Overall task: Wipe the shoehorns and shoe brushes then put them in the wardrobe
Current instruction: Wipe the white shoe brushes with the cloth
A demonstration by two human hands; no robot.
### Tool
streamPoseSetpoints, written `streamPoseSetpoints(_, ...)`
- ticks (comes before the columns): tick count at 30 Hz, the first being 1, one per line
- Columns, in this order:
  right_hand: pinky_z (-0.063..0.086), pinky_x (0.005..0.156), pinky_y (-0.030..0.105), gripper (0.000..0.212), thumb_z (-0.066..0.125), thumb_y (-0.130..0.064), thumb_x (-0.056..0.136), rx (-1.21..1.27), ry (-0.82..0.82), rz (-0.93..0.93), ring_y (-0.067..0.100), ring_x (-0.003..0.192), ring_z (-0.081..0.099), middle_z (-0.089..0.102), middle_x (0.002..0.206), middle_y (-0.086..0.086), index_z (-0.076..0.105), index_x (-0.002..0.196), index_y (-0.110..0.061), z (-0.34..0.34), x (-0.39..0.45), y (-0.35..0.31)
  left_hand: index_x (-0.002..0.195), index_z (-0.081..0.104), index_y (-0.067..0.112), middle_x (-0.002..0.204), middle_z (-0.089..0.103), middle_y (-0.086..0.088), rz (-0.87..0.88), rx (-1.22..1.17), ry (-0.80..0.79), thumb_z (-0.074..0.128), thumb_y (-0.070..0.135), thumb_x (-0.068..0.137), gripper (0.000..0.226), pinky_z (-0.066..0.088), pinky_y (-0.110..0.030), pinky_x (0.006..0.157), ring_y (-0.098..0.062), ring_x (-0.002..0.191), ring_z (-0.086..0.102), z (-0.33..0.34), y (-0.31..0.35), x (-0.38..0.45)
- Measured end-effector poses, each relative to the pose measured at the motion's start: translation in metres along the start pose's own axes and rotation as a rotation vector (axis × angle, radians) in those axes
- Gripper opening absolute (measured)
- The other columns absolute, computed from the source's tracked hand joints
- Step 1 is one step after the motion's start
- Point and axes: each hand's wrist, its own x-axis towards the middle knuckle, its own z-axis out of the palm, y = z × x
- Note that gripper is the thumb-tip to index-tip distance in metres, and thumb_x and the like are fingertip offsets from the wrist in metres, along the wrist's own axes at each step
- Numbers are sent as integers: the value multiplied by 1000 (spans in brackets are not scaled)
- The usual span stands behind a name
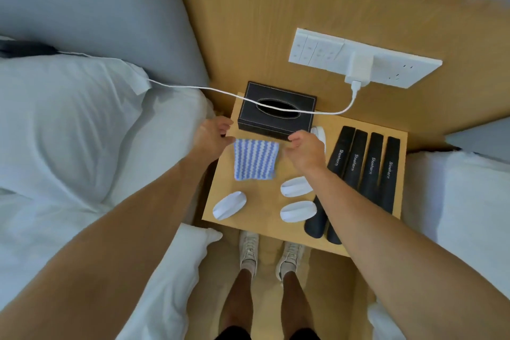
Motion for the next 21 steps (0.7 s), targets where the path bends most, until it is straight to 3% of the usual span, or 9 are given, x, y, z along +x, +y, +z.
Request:
streamPoseSetpoints(3,47,91,26,33,69,-6,88,-81,31,36,21,112,62,67,122,6,66,121,-11,0,3,12,120,65,15,115,67,1,-1,14,56,77,15,83,39,52,-26,92,-15,104,63,-2,-10,14)
streamPoseSetpoints(6,49,94,28,32,68,-3,88,-103,18,56,20,112,63,67,122,5,67,119,-12,-4,-4,27,110,68,14,104,69,0,27,29,46,77,15,82,30,48,-13,74,-14,93,66,4,-23,11)
streamPoseSetpoints(8,50,95,29,31,67,-2,88,-94,-8,71,19,111,63,68,121,5,68,117,-11,-3,-8,34,108,68,13,106,70,-3,10,51,4,75,14,83,26,48,-14,71,-14,89,65,13,-32,7)
streamPoseSetpoints(11,49,91,25,29,66,-1,89,-120,-52,43,17,111,63,68,121,3,69,115,-14,2,-9,40,118,64,17,121,64,-5,32,274,-110,71,19,88,31,53,-29,90,-19,105,62,30,-43,2)
streamPoseSetpoints(15,50,95,30,32,62,1,90,-221,-96,-32,17,116,61,66,125,2,68,117,-15,7,-7,43,141,45,29,154,34,-1,326,805,-213,50,37,99,43,41,-37,108,-22,136,37,55,-43,1)
streamPoseSetpoints(17,51,96,32,32,62,0,91,-259,-102,-57,17,116,61,65,125,2,69,118,-16,9,-7,45,147,32,36,160,18,-2,389,926,-288,43,44,100,49,35,-42,112,-27,144,25,70,-39,5)
streamPoseSetpoints(21,51,95,31,30,62,-5,92,-318,-103,-95,18,116,61,65,125,1,68,118,-17,9,-6,52,150,19,43,163,1,-1,325,1028,-384,35,56,98,56,20,-52,118,-33,149,7,100,-34,13)
